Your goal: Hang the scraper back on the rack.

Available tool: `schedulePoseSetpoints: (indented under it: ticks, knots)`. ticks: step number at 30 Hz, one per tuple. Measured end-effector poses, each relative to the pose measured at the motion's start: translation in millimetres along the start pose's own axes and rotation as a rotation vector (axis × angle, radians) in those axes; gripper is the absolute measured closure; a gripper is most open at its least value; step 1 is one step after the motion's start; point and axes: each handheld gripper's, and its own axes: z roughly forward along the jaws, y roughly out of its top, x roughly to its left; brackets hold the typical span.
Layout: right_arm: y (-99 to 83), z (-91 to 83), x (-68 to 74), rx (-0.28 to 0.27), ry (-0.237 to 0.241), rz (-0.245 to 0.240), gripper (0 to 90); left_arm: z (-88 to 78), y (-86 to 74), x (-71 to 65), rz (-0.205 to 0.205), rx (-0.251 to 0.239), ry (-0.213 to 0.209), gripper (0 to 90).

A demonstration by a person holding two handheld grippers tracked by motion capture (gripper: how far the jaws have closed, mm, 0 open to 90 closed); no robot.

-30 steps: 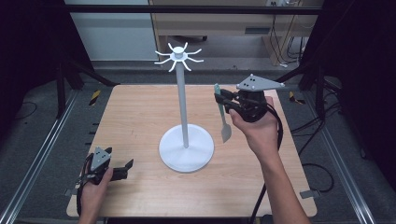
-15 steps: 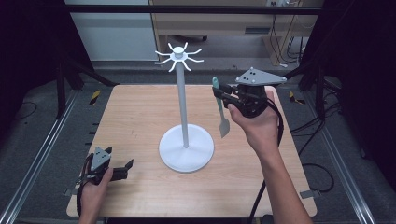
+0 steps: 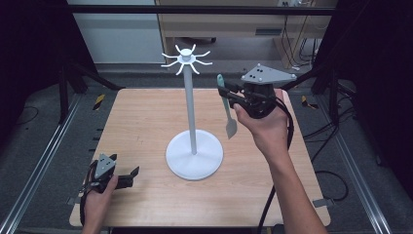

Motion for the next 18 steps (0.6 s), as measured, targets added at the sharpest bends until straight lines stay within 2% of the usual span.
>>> schedulePoseSetpoints:
  ticks: [6, 9, 18]
  knots:
    - [5.5, -0.6, 0.1, -0.005, -0.002, -0.003, 74.5, 0.0, 0.2, -0.9, 0.004, 0.003, -0.002, 2.2]
    - [14.9, -3.3, 1.7, -0.014, -0.003, -0.018, 74.5, 0.7, 0.0, -0.9, 0.002, 0.004, -0.002, 2.3]
    - [27.5, -5.7, 4.1, -0.028, 0.000, -0.033, 74.5, 0.4, 0.1, -1.2, 0.004, 0.002, -0.003, 2.3]
